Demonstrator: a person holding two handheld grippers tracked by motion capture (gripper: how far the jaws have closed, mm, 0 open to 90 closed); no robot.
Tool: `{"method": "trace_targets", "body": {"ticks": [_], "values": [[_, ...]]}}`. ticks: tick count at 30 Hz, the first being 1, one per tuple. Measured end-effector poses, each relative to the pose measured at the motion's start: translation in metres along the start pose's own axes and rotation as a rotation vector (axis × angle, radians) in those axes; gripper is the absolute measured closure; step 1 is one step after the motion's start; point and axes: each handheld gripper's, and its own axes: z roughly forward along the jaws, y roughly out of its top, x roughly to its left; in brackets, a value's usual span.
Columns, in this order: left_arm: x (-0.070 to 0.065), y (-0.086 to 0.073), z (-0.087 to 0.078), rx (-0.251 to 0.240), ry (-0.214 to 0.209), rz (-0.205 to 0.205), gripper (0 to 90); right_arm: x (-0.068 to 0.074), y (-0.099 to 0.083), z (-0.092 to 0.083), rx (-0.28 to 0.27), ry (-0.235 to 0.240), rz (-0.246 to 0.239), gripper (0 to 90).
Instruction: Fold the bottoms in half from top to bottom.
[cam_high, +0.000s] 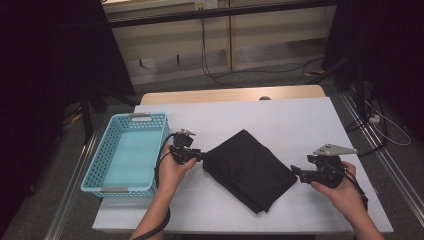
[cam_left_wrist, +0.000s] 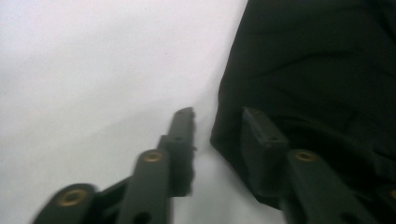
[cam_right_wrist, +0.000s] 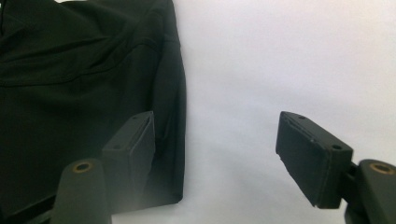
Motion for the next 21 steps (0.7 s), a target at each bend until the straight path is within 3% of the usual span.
{"method": "trace_targets", "body": {"ticks": [4,10,11,13,16,21], "values": [[-0.002,-0.004,-0.002,0.002,0.0,-0.012,51.3,0.0,0.0,0.0,0.001,0.001,-0.001,28.1],[-0.007,-0.012,0.005,0.04,-0.018,-0.02,48.8,0.001,0.001,0.001,0.002,0.003,-0.005,28.1],[-0.008,-0.012,0.005,0.04,-0.011,-0.004,48.8,0.001,0.001,0.001,0.002,0.003,-0.006,28.1],[-0.011,-0.013,0.006,0.048,-0.03,-0.024,55.2,0.001,0.001,0.001,0.002,0.004,-0.006,28.1],[-0.016,-0.013,0.006,0.056,-0.009,-0.006,62.3,0.001,0.001,0.001,0.004,0.005,-0.006,28.1],[-0.015,-0.013,0.008,0.064,-0.066,-0.046,80.5,0.002,0.001,0.002,0.006,0.008,-0.01,28.1]]}}
